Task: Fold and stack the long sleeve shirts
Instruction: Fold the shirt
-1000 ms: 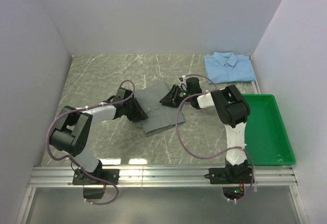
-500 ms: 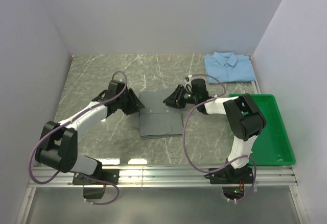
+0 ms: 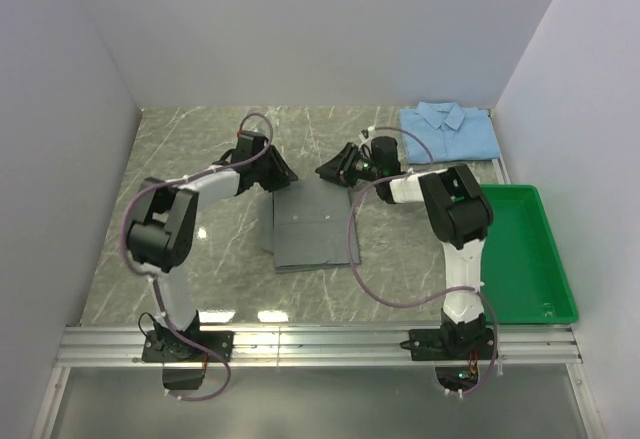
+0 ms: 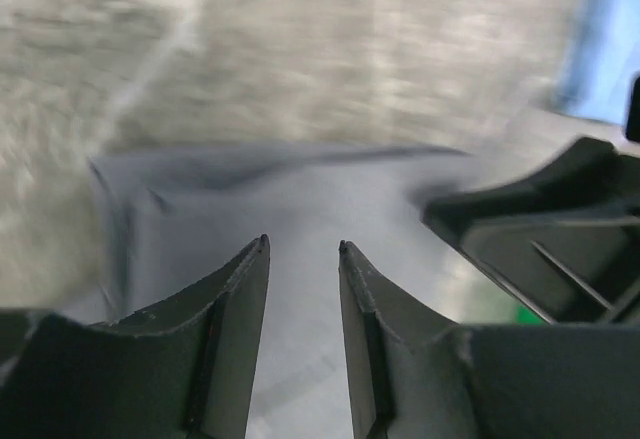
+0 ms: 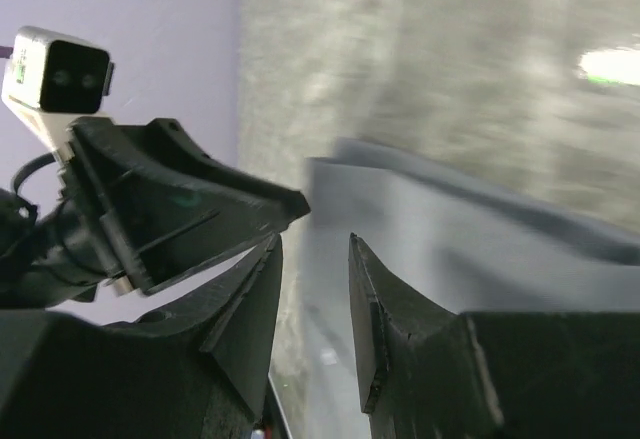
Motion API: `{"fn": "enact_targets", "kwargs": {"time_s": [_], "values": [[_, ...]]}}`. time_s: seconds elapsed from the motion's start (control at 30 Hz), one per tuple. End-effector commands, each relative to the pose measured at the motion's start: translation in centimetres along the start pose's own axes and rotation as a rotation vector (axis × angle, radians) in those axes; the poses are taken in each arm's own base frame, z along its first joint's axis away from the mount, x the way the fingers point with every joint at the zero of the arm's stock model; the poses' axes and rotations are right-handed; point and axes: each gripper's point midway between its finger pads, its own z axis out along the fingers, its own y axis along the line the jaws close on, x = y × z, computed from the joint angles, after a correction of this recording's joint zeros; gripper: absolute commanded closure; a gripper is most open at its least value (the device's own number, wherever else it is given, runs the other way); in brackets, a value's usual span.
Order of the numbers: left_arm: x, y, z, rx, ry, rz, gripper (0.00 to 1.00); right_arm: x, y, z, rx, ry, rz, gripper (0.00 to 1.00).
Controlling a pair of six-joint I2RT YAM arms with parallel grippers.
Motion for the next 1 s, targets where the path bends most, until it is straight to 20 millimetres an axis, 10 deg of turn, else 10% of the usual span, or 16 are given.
{"fn": "enact_targets", "kwargs": {"time_s": [0.0, 0.3, 0.57, 0.73, 0.97], "values": [[-2.3, -0.7, 1.8, 0.038, -0.056, 0.014, 0.60, -1.5, -2.9, 0.3, 0.003, -0.057, 0.081, 0.60], [-1.0, 3.5, 3.9, -0.039, -0.039, -0.003, 0.61, -3.2, -8.6, -3.0, 0.148, -0.166, 0.128, 0.60], [-4.4, -0.4, 0.5, 0.002, -0.129, 0.032, 0.52, -5.0, -3.8, -5.7, 0.117, -0.155, 0.021, 0.60], [-5.2, -4.3, -5.4, 0.044, -0.188, 0.036, 0.43, -1.8, -0.6, -7.9, 0.120, -0.048, -0.033, 0.59], [3.7, -3.0, -8.8, -0.032, -0.007, 0.048, 0.43, 7.4, 2.5, -10.2, 0.057, 0.218, -0.080, 0.60]]}}
